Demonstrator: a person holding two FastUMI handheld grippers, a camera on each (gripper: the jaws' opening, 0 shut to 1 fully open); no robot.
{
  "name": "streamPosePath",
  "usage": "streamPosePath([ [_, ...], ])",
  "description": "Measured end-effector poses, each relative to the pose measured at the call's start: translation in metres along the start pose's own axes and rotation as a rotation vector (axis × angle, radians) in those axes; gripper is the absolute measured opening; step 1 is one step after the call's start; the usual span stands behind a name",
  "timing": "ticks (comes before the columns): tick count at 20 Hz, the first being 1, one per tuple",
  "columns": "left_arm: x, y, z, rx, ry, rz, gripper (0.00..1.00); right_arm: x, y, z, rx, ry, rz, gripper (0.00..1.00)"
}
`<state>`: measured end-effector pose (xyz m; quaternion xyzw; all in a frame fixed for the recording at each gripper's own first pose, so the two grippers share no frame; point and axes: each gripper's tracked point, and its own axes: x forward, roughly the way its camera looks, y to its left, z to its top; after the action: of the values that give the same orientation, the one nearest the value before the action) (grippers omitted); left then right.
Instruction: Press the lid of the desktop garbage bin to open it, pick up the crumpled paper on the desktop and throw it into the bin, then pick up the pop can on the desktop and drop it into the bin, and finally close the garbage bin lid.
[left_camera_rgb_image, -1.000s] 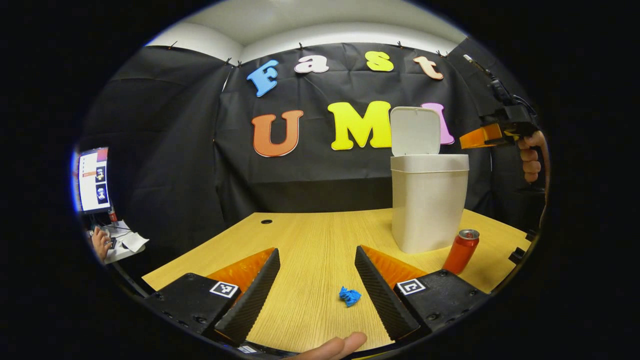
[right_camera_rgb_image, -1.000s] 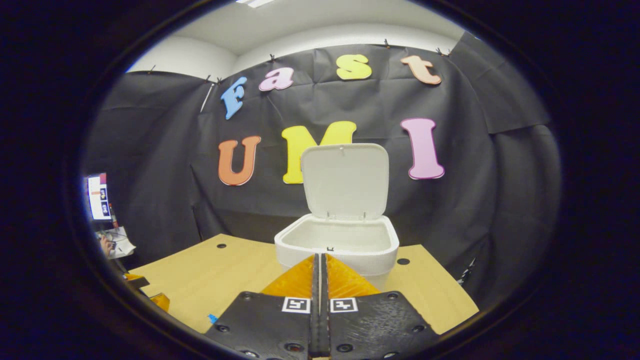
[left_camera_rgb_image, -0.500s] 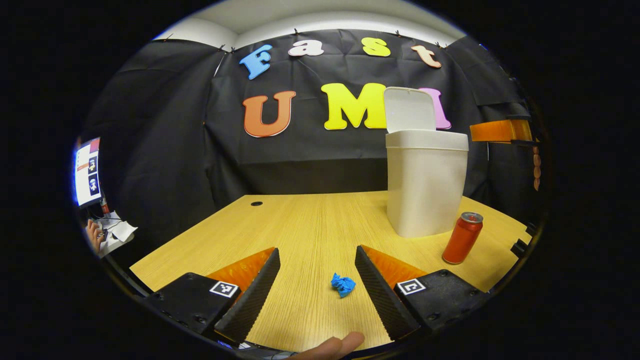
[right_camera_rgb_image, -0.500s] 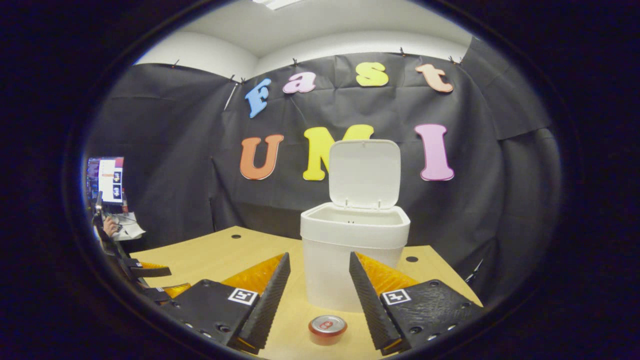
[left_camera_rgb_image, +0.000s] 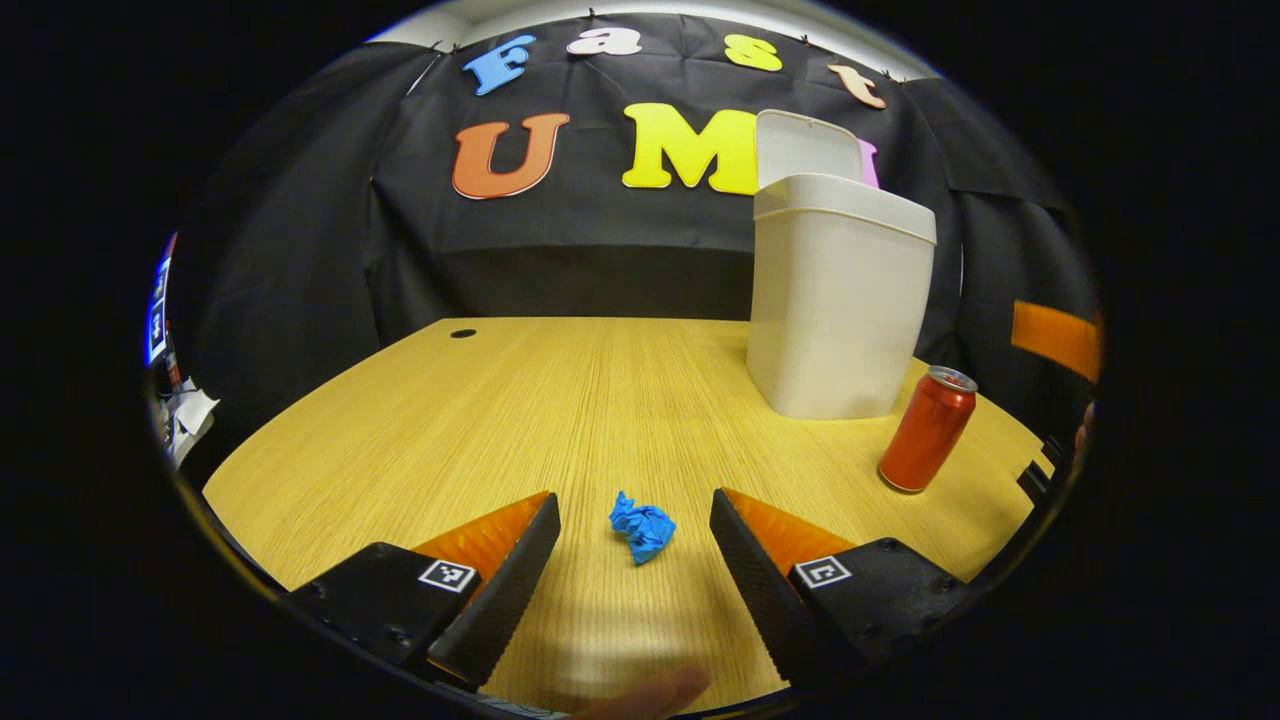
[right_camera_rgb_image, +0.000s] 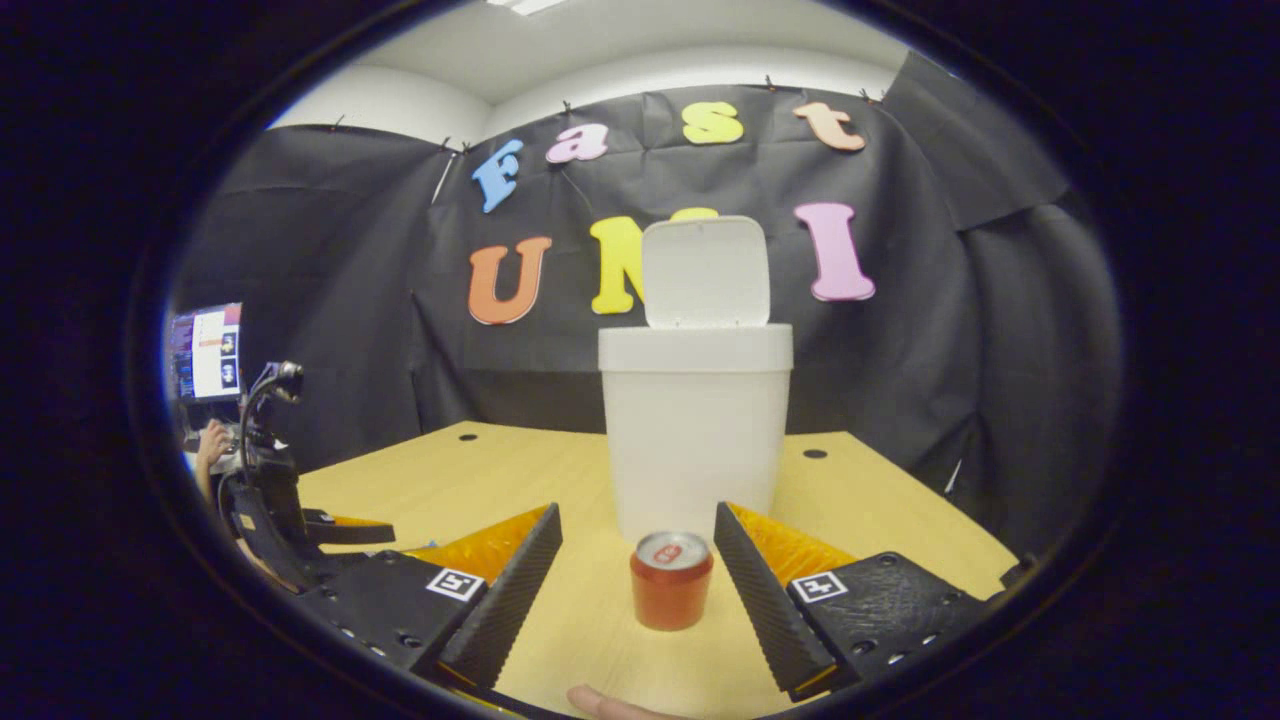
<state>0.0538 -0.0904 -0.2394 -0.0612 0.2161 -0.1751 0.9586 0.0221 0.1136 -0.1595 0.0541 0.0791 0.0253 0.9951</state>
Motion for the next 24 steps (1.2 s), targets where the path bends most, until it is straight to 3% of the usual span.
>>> streamPosePath([
  [5,0.014,-0.003,-0.015,0.011,0.05,0.005,0.95,0.013,-0.001,-0.059,0.006,0.059,-0.013,0.96],
  [7,0.02,-0.009,-0.013,-0.002,0.055,-0.014,0.92,0.013,0.001,-0.061,0.019,0.071,0.007,0.96],
  [13,0.024,-0.013,-0.018,-0.053,0.078,-0.013,0.86,0.017,-0.017,-0.063,0.039,0.065,-0.023,0.96],
  [24,0.034,-0.011,-0.017,-0.024,0.068,0.009,0.53,0.029,-0.022,-0.075,0.052,0.125,-0.044,0.93],
])
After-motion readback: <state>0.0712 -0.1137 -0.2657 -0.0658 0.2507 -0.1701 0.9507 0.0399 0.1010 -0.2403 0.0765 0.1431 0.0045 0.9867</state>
